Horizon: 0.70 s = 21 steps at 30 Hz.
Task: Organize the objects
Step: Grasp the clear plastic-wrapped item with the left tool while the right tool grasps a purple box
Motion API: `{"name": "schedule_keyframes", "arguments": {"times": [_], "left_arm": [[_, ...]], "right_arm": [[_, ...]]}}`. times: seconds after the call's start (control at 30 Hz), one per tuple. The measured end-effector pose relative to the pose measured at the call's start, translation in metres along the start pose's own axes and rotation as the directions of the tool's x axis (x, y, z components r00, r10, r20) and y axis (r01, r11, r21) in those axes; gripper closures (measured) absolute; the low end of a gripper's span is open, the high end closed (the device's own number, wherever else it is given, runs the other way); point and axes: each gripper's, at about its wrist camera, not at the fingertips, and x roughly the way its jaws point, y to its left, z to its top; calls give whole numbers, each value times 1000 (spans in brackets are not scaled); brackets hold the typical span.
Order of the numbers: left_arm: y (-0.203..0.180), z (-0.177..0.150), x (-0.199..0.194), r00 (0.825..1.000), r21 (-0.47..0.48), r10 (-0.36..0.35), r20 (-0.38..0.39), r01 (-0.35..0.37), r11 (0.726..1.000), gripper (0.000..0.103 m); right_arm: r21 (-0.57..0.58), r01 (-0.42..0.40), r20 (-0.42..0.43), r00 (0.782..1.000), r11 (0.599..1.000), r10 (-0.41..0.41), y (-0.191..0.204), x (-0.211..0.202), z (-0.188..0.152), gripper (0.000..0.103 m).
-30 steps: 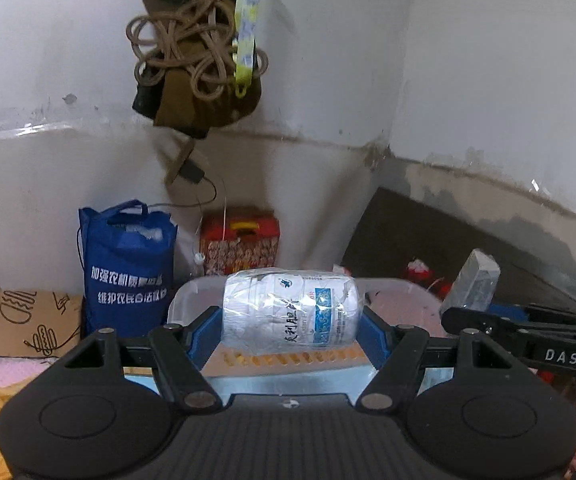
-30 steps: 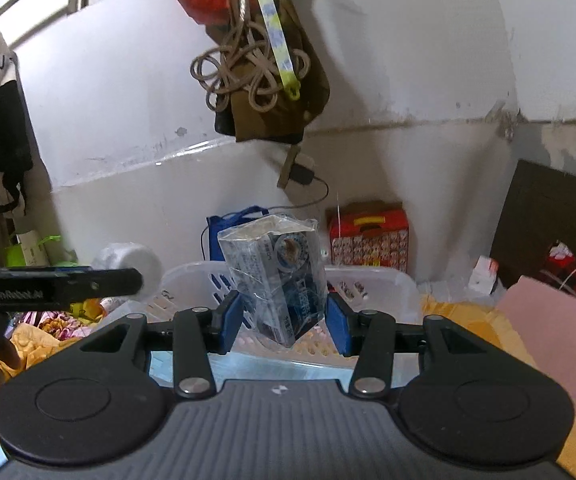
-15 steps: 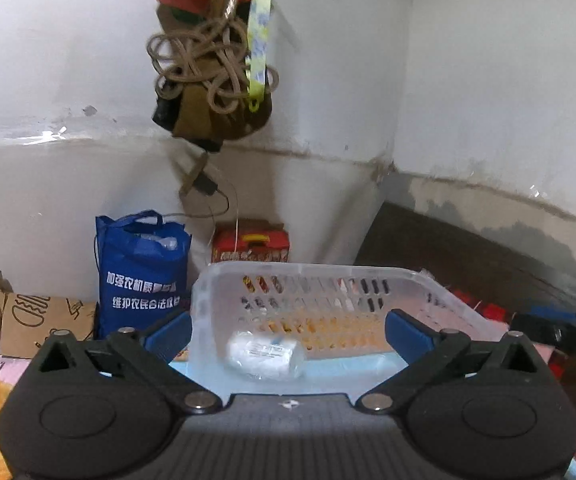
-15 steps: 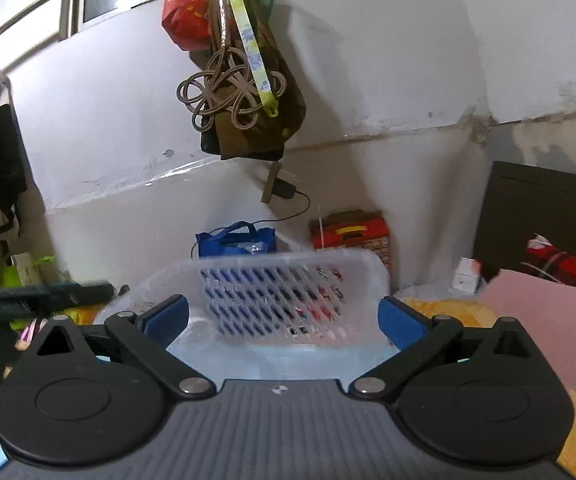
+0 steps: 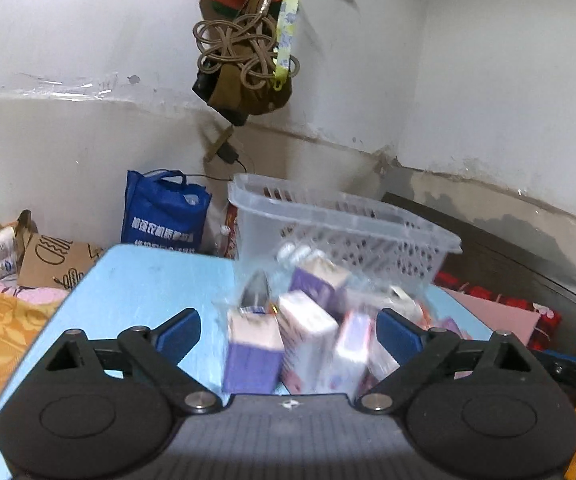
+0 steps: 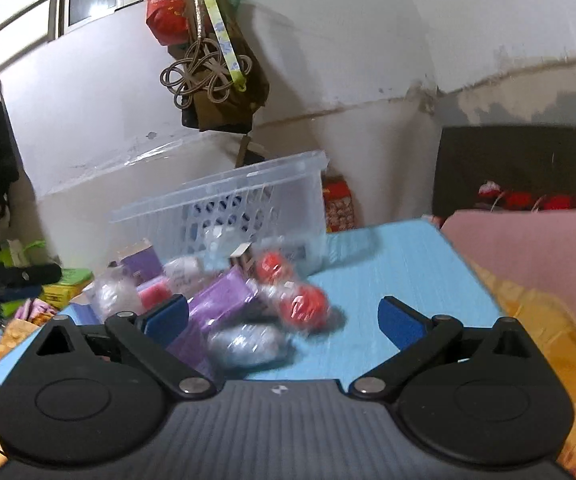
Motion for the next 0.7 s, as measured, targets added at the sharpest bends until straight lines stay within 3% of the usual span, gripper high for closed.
{"name": "schedule_keyframes", "arguments": {"times": [0.2, 0.3, 0.37, 0.43, 0.7], "left_arm": [[-14, -6, -1, 999, 9, -53, -7, 53, 999, 24], [-30, -6, -1, 996, 44, -83, -9, 84, 996, 29], [-43, -6, 2, 995, 86, -100, -14, 101, 991, 36], [-53, -6, 8, 993, 113, -117, -20, 118, 987, 45], [-67, -8, 36, 989, 160, -114, -89, 127, 979, 46]], "right_arm": [[-42, -74, 2, 997, 996, 74, 15, -3, -3, 0], [-64, -98, -3, 995, 993, 98, 22, -3, -8, 12], [-73, -117, -26, 993, 990, 115, 26, 0, -13, 29], [-84, -132, -41, 991, 988, 129, 30, 4, -17, 38], [-132, -159, -84, 985, 978, 148, 45, 23, -26, 38]]}}
